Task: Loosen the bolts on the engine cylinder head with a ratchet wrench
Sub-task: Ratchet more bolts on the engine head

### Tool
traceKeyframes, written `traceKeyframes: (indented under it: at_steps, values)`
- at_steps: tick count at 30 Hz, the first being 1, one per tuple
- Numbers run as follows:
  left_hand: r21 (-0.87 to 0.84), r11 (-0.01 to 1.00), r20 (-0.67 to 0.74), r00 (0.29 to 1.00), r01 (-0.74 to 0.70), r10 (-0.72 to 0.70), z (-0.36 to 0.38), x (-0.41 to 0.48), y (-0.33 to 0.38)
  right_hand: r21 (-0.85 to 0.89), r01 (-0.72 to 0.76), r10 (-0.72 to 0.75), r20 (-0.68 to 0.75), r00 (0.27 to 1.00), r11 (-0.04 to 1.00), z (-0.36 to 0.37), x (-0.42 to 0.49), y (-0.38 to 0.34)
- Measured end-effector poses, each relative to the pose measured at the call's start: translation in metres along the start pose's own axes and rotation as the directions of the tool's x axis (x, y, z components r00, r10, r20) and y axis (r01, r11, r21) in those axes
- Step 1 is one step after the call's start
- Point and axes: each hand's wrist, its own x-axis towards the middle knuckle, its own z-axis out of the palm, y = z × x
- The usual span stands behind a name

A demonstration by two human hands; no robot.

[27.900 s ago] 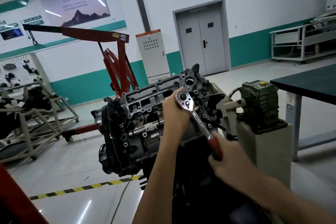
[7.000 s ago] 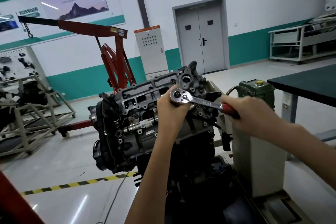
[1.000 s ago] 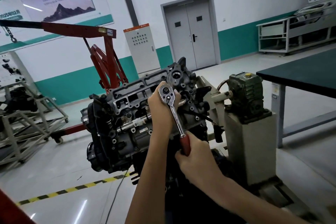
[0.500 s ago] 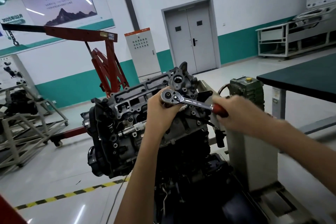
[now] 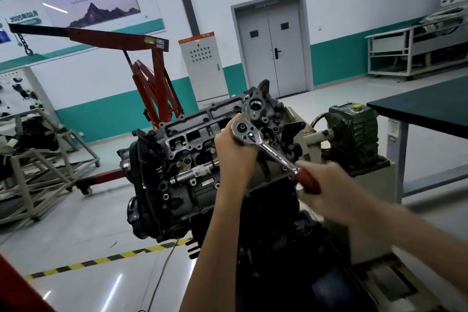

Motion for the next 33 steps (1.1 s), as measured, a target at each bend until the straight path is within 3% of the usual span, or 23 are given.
traceKeyframes:
  at_steps: [4, 6, 8, 10, 13, 17, 19, 21, 25, 29, 31, 33]
  values:
    - [-0.034, 0.999, 0.033, 0.999, -0.020, 0.022, -0.002, 0.002, 0.002, -0.407, 0.150, -0.134, 0.069, 0.989, 0.901, -0.057, 0.038, 0.023]
    - [-0.037, 0.999, 0.054, 0.998, -0.015, 0.017, -0.004, 0.002, 0.002, -0.481, 0.208, -0.208, 0.054, 0.977, 0.852, -0.067, 0.052, 0.023]
    - [-0.025, 0.999, 0.062, 0.998, -0.023, 0.025, -0.006, 0.002, 0.001, -0.475, 0.182, -0.190, 0.031, 0.981, 0.861, -0.063, 0.051, 0.025]
    - [-0.013, 0.999, 0.058, 0.997, -0.053, 0.054, -0.007, 0.000, -0.003, -0.367, 0.087, -0.088, 0.013, 0.996, 0.926, -0.042, 0.034, 0.026]
    - [0.019, 0.995, 0.017, 0.995, -0.094, 0.093, -0.001, -0.003, -0.003, -0.001, -0.049, 0.049, -0.067, 0.997, 0.999, 0.007, -0.002, 0.005]
    - [-0.059, 0.997, 0.013, 0.998, -0.055, 0.056, 0.007, -0.006, 0.003, 0.431, -0.117, 0.205, -0.165, 0.965, 0.895, 0.074, -0.020, -0.040]
    - [-0.100, 0.995, 0.018, 1.000, -0.023, 0.025, 0.004, -0.004, 0.003, 0.467, -0.096, 0.192, -0.162, 0.968, 0.879, 0.086, -0.019, -0.047]
    - [-0.063, 0.998, 0.033, 0.999, 0.007, -0.005, 0.000, -0.001, 0.003, 0.371, -0.086, 0.154, -0.156, 0.976, 0.925, 0.072, -0.016, -0.034]
    - [0.022, 0.999, 0.093, 0.995, 0.037, -0.039, -0.003, 0.003, 0.002, -0.033, 0.020, -0.022, -0.043, 0.999, 0.999, 0.004, 0.000, 0.013]
    - [0.036, 0.999, 0.170, 0.985, 0.006, -0.012, -0.009, 0.005, 0.002, -0.491, 0.172, -0.206, -0.016, 0.978, 0.854, -0.062, 0.043, 0.029]
    - [0.047, 0.999, 0.182, 0.983, -0.003, -0.006, -0.011, 0.006, 0.003, -0.540, 0.195, -0.254, -0.035, 0.967, 0.819, -0.070, 0.053, 0.026]
    - [0.045, 0.999, 0.171, 0.985, -0.020, 0.012, -0.011, 0.005, 0.002, -0.491, 0.141, -0.183, -0.038, 0.982, 0.860, -0.058, 0.047, 0.030]
